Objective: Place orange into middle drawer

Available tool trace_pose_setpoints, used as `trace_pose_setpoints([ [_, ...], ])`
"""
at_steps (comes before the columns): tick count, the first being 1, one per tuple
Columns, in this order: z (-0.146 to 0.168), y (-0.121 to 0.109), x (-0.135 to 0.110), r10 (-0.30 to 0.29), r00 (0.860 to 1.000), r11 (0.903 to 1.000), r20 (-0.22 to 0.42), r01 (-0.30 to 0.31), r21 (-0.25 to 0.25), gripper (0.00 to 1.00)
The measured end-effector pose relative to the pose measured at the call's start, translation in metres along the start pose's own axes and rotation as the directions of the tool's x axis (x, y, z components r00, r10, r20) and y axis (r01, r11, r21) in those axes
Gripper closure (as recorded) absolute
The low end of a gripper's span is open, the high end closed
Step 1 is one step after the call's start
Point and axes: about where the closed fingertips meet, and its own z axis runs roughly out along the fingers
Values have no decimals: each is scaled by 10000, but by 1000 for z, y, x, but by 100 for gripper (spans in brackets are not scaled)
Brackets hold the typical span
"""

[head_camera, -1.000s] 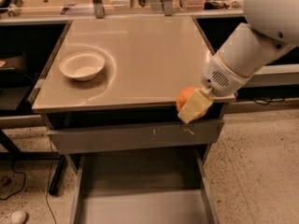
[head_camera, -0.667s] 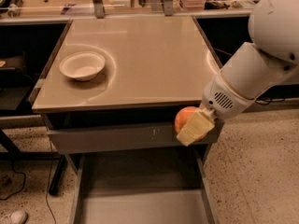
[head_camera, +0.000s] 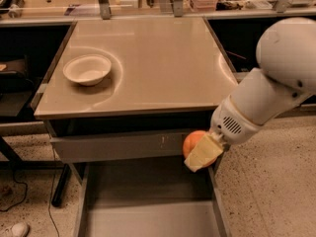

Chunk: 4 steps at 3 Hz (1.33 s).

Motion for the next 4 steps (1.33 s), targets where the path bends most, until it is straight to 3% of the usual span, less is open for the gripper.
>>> trace_pose_setpoints([
  [1,71,7,27,783,9965,9892,-277,-812,-1223,100],
  [2,140,9,54,1279,9883,9650,-831,-1434,-2195,100],
  [3,140,9,54,1279,9883,9650,-831,-1434,-2195,100],
  [4,180,10,53,1539,9855,9495,-715,-1675,-2654,100],
])
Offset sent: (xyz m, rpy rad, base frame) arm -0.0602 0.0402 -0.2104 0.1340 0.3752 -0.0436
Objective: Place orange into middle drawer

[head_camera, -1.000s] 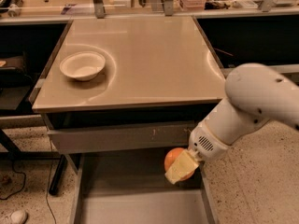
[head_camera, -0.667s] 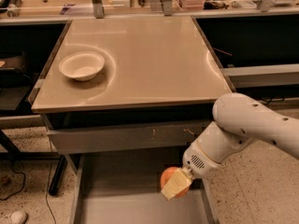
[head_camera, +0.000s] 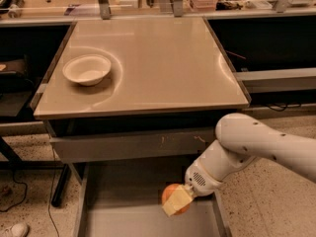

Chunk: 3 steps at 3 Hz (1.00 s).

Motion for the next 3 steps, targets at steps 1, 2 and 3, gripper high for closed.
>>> trace_pose_setpoints([
  [1,56,-24,-8,571,9979,9966,308,-551,-617,100],
  [2,106,-47,-2,1077,9942,9869,56,-1062,-1215,100],
  [3,106,-47,-2,1077,9942,9869,56,-1062,-1216,100],
])
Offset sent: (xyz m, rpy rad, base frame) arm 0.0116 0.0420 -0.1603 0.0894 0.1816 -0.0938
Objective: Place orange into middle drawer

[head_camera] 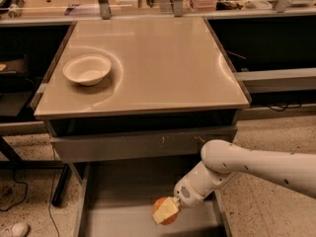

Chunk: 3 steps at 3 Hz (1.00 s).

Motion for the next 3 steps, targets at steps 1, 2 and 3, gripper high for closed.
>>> trace_pose_setpoints([
  [1,32,-14,2,513,9982,9982,297,-504,-329,100],
  [2,60,-42,-3,1174,9865,9923,1141,-1119,-533,100],
  [3,75,-63,-12,1500,9737,9882,1713,-1420,-579,100],
])
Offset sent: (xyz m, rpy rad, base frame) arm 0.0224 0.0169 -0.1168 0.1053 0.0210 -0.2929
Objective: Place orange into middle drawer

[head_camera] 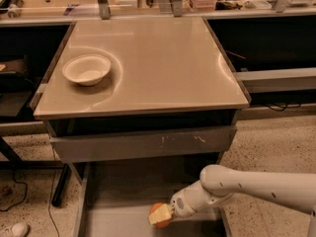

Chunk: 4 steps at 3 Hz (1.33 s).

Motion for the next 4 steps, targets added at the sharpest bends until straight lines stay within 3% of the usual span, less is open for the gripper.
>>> trace_pose_setpoints([
  [2,13,-31,-17,237,9983,9994,531,-250,254,100],
  [4,25,-61,-14,698,9962,9969,515,-715,314,100],
])
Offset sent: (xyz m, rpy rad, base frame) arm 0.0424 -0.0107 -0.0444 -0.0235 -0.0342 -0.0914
